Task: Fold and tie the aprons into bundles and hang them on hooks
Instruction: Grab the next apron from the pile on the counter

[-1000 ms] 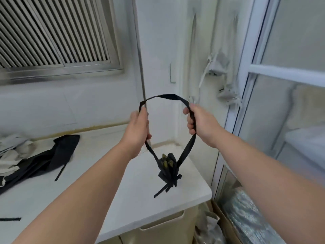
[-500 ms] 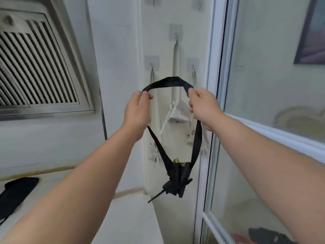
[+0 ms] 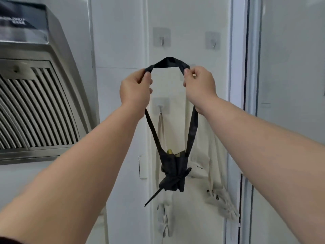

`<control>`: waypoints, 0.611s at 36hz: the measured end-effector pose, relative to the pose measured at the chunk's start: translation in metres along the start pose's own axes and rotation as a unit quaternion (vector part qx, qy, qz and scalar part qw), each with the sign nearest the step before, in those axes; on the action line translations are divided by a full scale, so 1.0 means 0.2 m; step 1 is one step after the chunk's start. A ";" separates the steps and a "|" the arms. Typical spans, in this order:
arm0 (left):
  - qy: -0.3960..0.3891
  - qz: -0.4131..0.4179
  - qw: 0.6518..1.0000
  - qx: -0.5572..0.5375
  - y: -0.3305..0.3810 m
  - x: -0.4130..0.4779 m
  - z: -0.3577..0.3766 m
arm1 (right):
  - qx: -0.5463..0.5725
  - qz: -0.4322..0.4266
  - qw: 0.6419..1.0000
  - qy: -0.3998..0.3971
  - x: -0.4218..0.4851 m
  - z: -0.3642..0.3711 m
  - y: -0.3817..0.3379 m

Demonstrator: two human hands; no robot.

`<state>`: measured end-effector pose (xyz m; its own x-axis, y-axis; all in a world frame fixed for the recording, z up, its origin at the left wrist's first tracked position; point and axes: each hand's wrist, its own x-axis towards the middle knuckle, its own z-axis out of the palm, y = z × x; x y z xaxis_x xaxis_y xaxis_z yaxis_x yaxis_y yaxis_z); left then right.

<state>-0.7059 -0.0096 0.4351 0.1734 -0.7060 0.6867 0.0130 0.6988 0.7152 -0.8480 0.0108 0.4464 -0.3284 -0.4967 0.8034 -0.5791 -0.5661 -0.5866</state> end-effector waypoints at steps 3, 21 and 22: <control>0.018 0.019 1.000 -0.017 0.01 0.14 0.05 | 0.010 -0.010 1.000 0.020 0.16 0.05 0.00; 0.088 0.173 0.965 0.177 -0.02 0.67 0.17 | -0.106 -0.045 0.993 0.030 0.71 0.27 0.04; 0.086 0.179 0.961 0.194 -0.03 0.66 0.16 | -0.102 -0.048 0.993 0.022 0.69 0.27 0.05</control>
<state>-0.7153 -0.1114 0.5251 0.2594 -0.3749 0.8900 -0.4405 0.7742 0.4545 -0.8588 -0.0997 0.5460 -0.2946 -0.4156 0.8605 -0.7468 -0.4617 -0.4786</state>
